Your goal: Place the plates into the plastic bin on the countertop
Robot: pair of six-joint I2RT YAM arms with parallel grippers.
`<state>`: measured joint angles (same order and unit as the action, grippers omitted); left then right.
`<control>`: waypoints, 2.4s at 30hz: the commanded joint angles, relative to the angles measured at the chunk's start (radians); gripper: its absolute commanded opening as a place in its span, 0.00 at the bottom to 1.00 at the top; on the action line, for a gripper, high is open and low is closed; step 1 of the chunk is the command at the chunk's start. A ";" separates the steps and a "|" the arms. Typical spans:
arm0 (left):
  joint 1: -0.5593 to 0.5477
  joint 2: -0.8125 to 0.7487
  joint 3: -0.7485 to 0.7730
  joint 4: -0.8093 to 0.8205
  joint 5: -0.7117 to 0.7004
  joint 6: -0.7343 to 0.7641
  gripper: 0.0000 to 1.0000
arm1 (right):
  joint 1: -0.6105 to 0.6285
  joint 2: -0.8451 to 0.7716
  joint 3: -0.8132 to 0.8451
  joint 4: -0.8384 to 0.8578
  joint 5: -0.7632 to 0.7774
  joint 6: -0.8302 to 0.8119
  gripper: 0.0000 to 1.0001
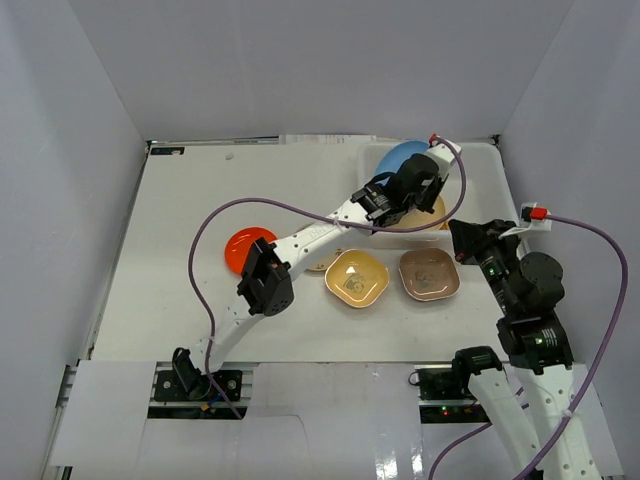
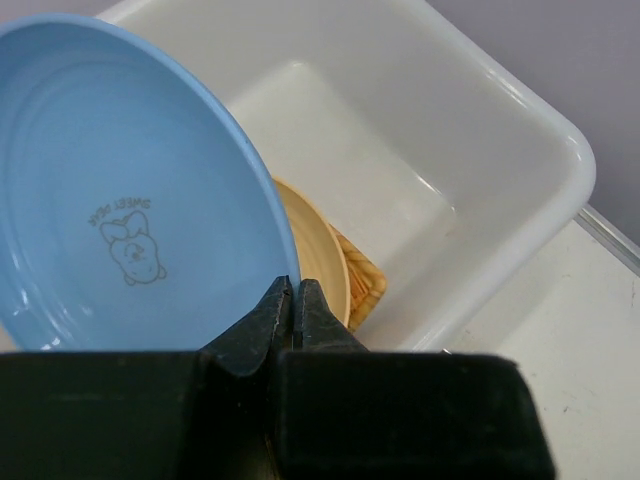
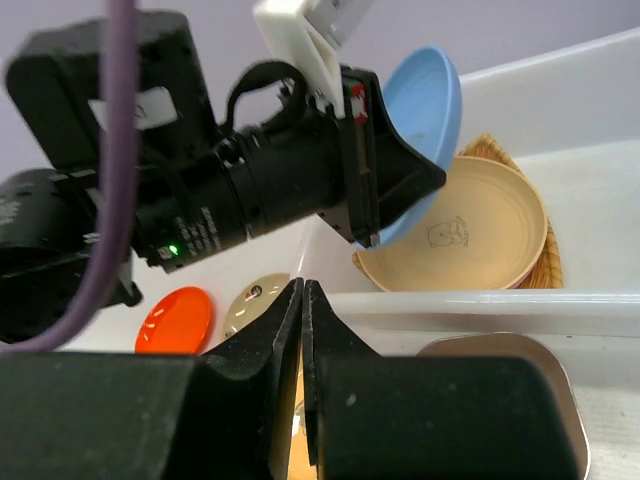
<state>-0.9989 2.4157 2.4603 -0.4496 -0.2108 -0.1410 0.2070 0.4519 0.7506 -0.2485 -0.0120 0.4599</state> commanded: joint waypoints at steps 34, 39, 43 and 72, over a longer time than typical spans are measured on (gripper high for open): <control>0.436 -1.258 -1.422 0.046 -0.005 -0.391 0.79 | 0.504 0.408 -0.022 0.034 -0.148 -0.153 0.32; 0.543 -1.536 -1.731 0.002 -0.012 -0.535 0.70 | 0.735 0.635 0.101 -0.049 0.139 -0.211 0.54; 0.548 -1.623 -1.870 0.028 0.054 -0.589 0.69 | 0.769 0.775 0.093 -0.043 0.119 -0.248 0.69; 0.545 -1.601 -2.042 0.241 0.181 -0.661 0.68 | 0.852 0.783 0.392 -0.150 0.250 -0.325 0.08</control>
<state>-0.4541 0.7975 0.4355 -0.2890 -0.1379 -0.7918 1.0618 1.3125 1.0096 -0.3794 0.1341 0.1703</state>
